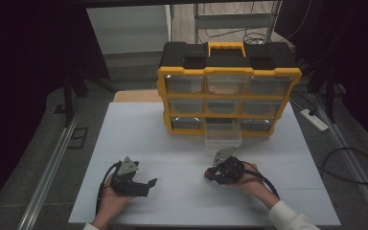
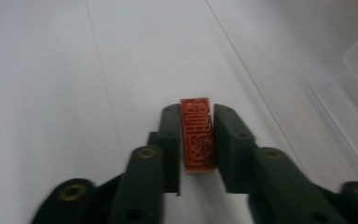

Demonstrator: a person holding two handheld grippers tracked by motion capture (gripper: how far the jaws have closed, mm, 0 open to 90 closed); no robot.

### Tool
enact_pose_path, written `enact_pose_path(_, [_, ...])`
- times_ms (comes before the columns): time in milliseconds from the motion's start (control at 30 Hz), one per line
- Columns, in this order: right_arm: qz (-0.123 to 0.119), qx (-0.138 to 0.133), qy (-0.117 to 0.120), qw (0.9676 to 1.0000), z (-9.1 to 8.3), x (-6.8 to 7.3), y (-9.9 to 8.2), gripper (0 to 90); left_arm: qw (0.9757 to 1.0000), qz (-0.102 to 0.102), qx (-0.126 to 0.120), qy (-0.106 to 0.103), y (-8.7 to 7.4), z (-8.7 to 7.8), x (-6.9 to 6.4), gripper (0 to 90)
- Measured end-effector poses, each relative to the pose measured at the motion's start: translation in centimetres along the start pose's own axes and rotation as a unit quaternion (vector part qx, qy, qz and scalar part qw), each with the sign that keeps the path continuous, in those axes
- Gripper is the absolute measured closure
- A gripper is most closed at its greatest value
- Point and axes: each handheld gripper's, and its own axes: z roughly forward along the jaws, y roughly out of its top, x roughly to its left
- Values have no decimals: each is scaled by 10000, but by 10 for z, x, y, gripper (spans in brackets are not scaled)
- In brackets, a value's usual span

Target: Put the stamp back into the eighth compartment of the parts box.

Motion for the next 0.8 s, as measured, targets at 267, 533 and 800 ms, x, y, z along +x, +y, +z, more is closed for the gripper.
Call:
enact_pose_path(267, [-150,-250,-127,9995,-8,3,4,750,10000,2,-12,5,0,0,0,50])
enact_pose_path(533, [-119,-598,-321,9976,-20,0,6,750,10000,6,-9,4,0,0,0,51])
enact_pose_path(800, [-65,-858,-361,9956,-33,-3,8,750,10000,11,-12,-1,0,0,0,51])
